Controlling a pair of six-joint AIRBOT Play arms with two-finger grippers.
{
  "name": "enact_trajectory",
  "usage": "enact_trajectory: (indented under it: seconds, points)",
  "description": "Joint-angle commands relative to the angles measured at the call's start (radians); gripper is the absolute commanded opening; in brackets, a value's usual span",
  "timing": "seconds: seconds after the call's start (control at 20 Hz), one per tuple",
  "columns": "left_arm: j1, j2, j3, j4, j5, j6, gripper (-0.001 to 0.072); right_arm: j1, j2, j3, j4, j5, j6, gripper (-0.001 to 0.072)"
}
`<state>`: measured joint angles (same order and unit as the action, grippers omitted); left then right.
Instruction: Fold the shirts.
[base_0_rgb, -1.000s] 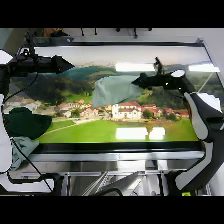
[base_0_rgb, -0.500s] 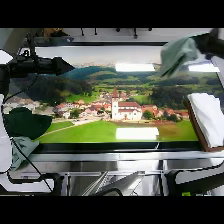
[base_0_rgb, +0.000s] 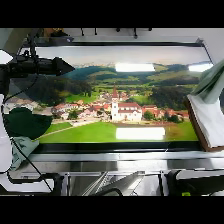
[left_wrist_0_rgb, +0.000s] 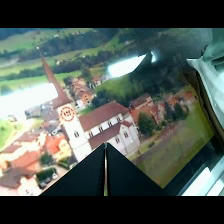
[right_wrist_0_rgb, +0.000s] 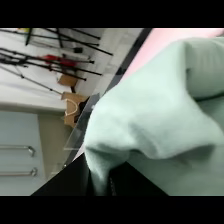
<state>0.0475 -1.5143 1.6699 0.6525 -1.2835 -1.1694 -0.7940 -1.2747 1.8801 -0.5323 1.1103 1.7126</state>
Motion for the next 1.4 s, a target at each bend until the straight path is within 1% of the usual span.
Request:
enact_trajectory:
  seconds: [0.0, 0.05, 0.1, 0.15, 0.2, 0.25, 0.4, 0.55, 0.65, 0.75, 0.85, 0.9, 0.95, 1.0, 1.1, 1.2, 1.3, 1.35]
  points:
    - [0.000, -0.002, -0.001, 0.001, -0.002, -0.002, 0.0015, -0.023, 0.007, 0.001, -0.054, -0.028, 0.102, 0.0023]
    - [0.000, -0.003, -0.001, 0.001, -0.008, -0.002, 0.0015, -0.018, 0.004, 0.001, -0.037, -0.074, 0.100, 0.0024]
    - [0.000, -0.003, -0.001, 0.001, -0.014, -0.002, 0.0015, -0.014, -0.002, 0.001, 0.014, -0.127, 0.076, 0.0024]
    - [0.000, -0.003, -0.001, 0.001, -0.018, -0.002, 0.0015, -0.014, -0.011, 0.001, 0.113, -0.181, 0.008, 0.0024]
    - [0.000, -0.003, -0.001, 0.002, -0.018, -0.002, 0.0015, -0.014, -0.020, 0.001, 0.199, -0.219, -0.037, 0.0023]
    - [0.000, -0.003, -0.001, 0.001, -0.017, -0.002, 0.0015, -0.014, -0.031, 0.001, 0.245, -0.239, -0.042, 0.0024]
    - [-0.005, -0.014, -0.001, 0.000, -0.017, -0.002, 0.0015, -0.014, -0.055, -0.004, 0.233, -0.238, 0.035, 0.0024]
    - [-0.021, -0.042, -0.001, 0.000, -0.042, -0.002, 0.0015, -0.014, -0.031, -0.091, 0.188, -0.211, 0.160, 0.0021]
    - [-0.040, -0.061, -0.001, 0.000, -0.044, -0.002, 0.0015, -0.019, 0.035, -0.212, 0.123, -0.225, 0.200, 0.0021]
    - [-0.057, -0.078, 0.000, -0.001, -0.041, -0.002, 0.0015, -0.043, 0.121, -0.352, 0.067, -0.256, 0.275, 0.0021]
    - [-0.065, -0.091, 0.000, -0.001, -0.046, -0.002, 0.0015, -0.105, 0.217, -0.460, 0.058, -0.275, 0.277, 0.0024]
    - [-0.070, -0.097, 0.000, 0.000, -0.051, -0.002, 0.0015, -0.147, 0.255, -0.490, 0.056, -0.260, 0.278, 0.0024]
    - [-0.069, -0.102, 0.000, -0.001, -0.055, -0.002, 0.0015, -0.195, 0.288, -0.507, 0.053, -0.214, 0.278, 0.0024]
    - [-0.069, -0.109, 0.000, -0.001, -0.057, -0.002, 0.0015, -0.242, 0.311, -0.510, 0.043, -0.145, 0.278, 0.0024]
    - [-0.069, -0.114, 0.000, 0.000, -0.055, -0.002, 0.0015, -0.332, 0.343, -0.511, -0.032, 0.037, 0.278, 0.0024]
    - [-0.069, -0.113, 0.000, -0.002, -0.047, -0.002, 0.0015, -0.390, 0.372, -0.511, -0.227, 0.204, 0.286, 0.0024]
    - [-0.069, -0.113, 0.000, 0.001, -0.057, -0.001, 0.0015, -0.404, 0.392, -0.512, -0.478, 0.318, 0.291, 0.0024]
    - [-0.069, -0.113, 0.000, 0.000, -0.062, -0.001, 0.0015, -0.403, 0.398, -0.512, -0.595, 0.355, 0.260, 0.0024]
